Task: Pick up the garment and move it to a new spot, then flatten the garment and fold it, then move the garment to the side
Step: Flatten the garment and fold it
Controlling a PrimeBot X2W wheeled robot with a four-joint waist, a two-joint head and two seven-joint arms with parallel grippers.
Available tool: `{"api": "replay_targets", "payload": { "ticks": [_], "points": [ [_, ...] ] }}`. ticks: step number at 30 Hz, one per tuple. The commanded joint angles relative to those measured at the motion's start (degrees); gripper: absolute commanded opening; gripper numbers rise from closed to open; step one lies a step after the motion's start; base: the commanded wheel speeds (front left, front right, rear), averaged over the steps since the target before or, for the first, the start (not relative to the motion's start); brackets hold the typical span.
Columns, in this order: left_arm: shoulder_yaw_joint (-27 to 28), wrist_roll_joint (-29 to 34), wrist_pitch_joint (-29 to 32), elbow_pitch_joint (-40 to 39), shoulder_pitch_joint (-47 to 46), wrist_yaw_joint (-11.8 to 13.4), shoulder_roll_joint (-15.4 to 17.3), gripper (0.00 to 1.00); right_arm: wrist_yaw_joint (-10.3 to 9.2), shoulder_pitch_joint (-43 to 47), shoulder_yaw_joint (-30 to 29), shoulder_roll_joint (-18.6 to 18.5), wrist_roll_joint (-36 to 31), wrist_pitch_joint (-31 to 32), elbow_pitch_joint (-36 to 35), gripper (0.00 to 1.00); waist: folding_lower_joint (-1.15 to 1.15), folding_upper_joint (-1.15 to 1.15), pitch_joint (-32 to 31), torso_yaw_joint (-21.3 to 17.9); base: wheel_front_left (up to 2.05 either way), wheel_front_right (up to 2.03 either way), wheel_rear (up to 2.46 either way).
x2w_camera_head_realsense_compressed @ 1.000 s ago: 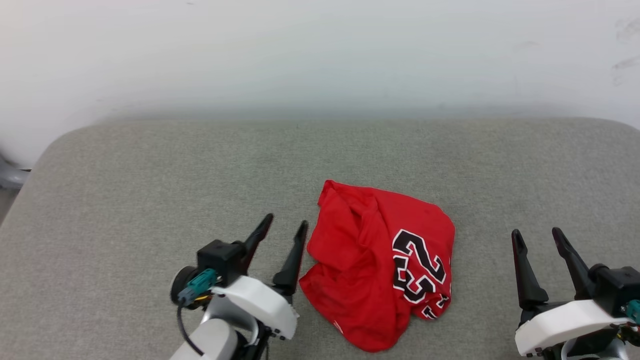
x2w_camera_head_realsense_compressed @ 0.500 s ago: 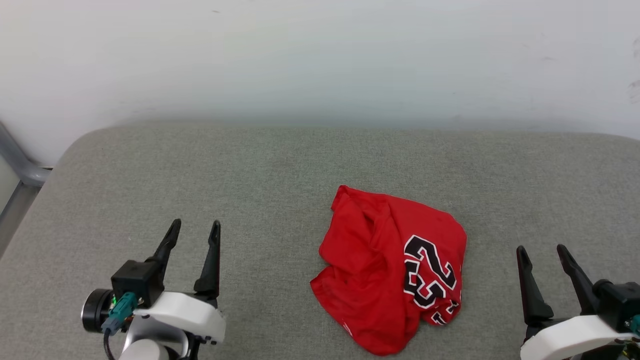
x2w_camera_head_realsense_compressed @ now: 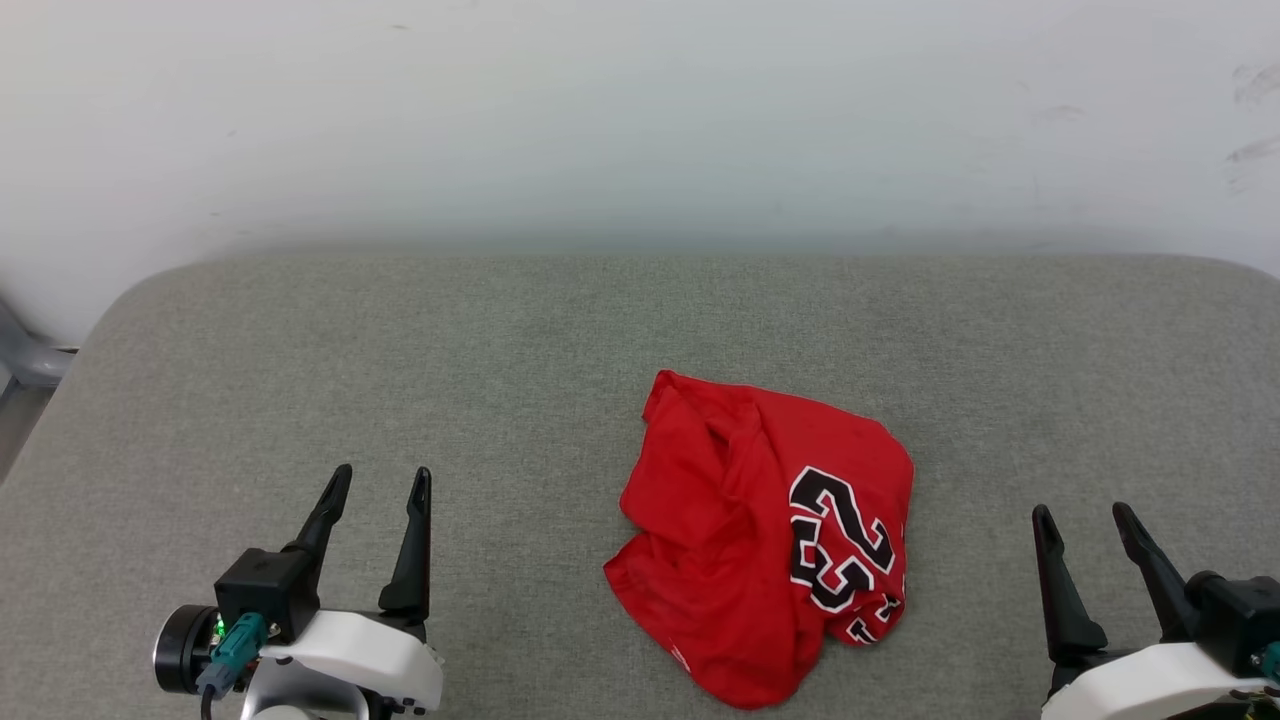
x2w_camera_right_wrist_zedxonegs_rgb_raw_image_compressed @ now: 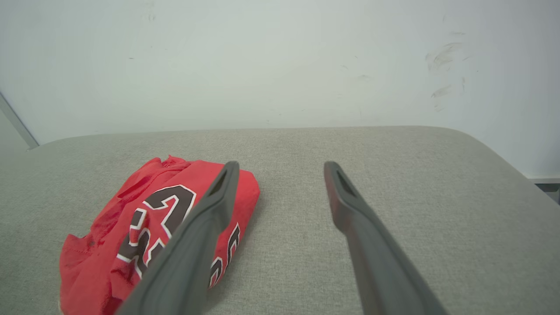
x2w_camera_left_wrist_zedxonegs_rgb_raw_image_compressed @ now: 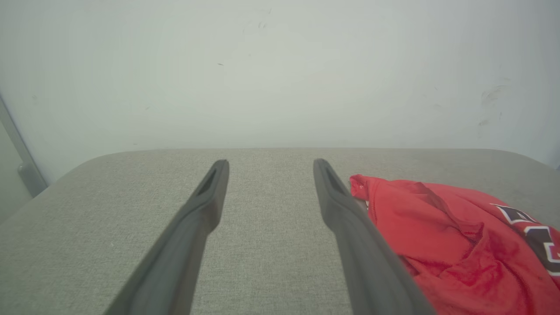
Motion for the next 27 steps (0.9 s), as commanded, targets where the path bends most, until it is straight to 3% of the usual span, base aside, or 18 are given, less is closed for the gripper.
{"api": "replay_targets", "payload": {
  "ticks": [1, 8, 13, 19, 27],
  "points": [
    [0.3, 0.3, -0.1, -0.2, 0.6, -0.1, -0.2, 1.0, -0.02, 0.5, 0.1, 0.0, 0.1, 0.0, -0.2, 1.0, 0.0, 0.0, 0.1, -0.1, 0.0, 0.0, 0.0],
    [0.9, 0.8, -0.1, -0.2, 0.2, -0.6, -0.6, 1.0, -0.03, -0.5, 0.4, 0.0, 1.0, 2.3, -0.1, 1.0, 0.0, 0.0, 0.4, -0.2, 0.0, 0.0, 0.0],
    [1.0, 1.2, -0.1, -0.8, -1.4, -1.3, -1.1, 1.0, -0.02, -3.0, 2.4, 0.0, 2.1, 11.8, 0.2, 1.0, 0.0, 0.0, 1.9, 0.8, 0.0, 0.0, 0.0],
    [1.9, 2.4, -0.1, -2.7, -3.5, -2.3, -2.5, 1.0, -0.02, -9.1, 10.2, -5.5, 5.2, 27.2, -0.5, 1.0, 0.0, 0.0, 5.4, 3.0, 0.0, 0.0, 0.0],
    [3.2, 4.5, -0.1, -3.3, -6.0, -4.8, -4.7, 1.0, -0.02, -21.0, 23.6, -11.7, 9.5, 40.3, 0.1, 1.0, 0.0, 0.0, 9.6, 5.8, 0.0, 0.0, 0.0]
  ]
}}
